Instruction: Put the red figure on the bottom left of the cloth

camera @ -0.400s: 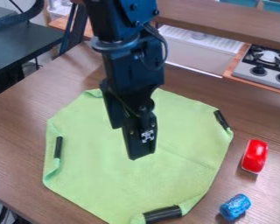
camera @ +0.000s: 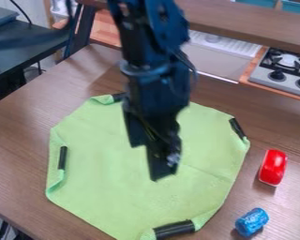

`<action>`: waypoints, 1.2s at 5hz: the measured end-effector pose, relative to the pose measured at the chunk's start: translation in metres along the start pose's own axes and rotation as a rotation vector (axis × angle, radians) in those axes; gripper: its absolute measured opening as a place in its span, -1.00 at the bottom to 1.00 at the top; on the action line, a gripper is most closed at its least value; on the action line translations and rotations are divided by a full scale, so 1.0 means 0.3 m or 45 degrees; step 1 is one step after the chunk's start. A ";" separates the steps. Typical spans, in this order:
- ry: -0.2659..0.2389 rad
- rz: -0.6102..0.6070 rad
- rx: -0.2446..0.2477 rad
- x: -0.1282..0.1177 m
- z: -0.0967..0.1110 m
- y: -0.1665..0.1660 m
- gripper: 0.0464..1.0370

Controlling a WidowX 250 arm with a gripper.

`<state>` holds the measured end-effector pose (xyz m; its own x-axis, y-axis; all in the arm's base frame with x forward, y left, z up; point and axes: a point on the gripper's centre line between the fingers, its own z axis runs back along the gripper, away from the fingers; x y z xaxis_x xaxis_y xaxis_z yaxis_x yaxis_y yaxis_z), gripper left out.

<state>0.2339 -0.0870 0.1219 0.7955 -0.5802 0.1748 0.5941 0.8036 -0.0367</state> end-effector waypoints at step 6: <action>-0.447 0.663 0.090 0.426 -0.264 0.065 0.92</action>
<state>0.3565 -0.1561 0.0657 0.8845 -0.0423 0.4646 0.1209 0.9826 -0.1407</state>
